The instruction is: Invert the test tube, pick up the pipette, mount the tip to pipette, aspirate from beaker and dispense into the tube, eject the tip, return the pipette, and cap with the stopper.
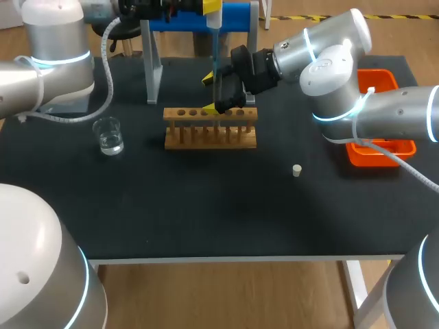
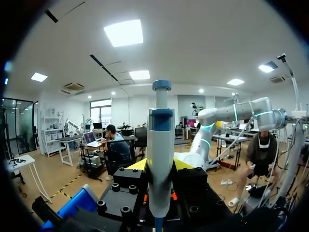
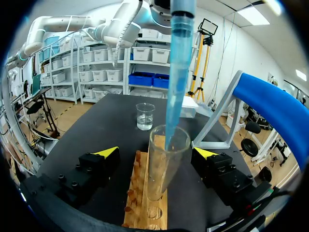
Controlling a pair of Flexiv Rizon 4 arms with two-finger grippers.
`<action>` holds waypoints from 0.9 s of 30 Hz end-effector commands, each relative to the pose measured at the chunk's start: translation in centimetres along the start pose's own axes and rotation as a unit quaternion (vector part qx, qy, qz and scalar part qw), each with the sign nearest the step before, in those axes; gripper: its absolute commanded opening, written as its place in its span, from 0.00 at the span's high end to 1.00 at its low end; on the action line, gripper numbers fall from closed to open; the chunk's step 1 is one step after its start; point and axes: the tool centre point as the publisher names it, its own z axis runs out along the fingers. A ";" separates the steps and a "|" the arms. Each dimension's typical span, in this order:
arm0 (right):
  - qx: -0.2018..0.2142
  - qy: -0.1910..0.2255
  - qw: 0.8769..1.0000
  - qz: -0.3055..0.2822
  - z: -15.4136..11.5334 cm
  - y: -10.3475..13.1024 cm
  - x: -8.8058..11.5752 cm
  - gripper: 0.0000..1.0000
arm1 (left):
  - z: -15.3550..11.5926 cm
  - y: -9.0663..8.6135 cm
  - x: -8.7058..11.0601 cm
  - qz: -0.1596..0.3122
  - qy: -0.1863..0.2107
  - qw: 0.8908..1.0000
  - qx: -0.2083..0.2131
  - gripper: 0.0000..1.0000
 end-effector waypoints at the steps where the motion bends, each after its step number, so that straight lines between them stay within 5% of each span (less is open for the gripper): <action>1: 0.001 0.001 1.000 0.000 0.0 0.0 0.0 0.00 | -0.1 -0.1 0.0 0.000 -0.002 1.000 -0.002 1.00; 27: 0.001 0.001 1.000 0.000 0.0 0.0 0.0 0.00 | 0.7 1.0 -1.0 -0.001 0.011 1.000 0.002 1.00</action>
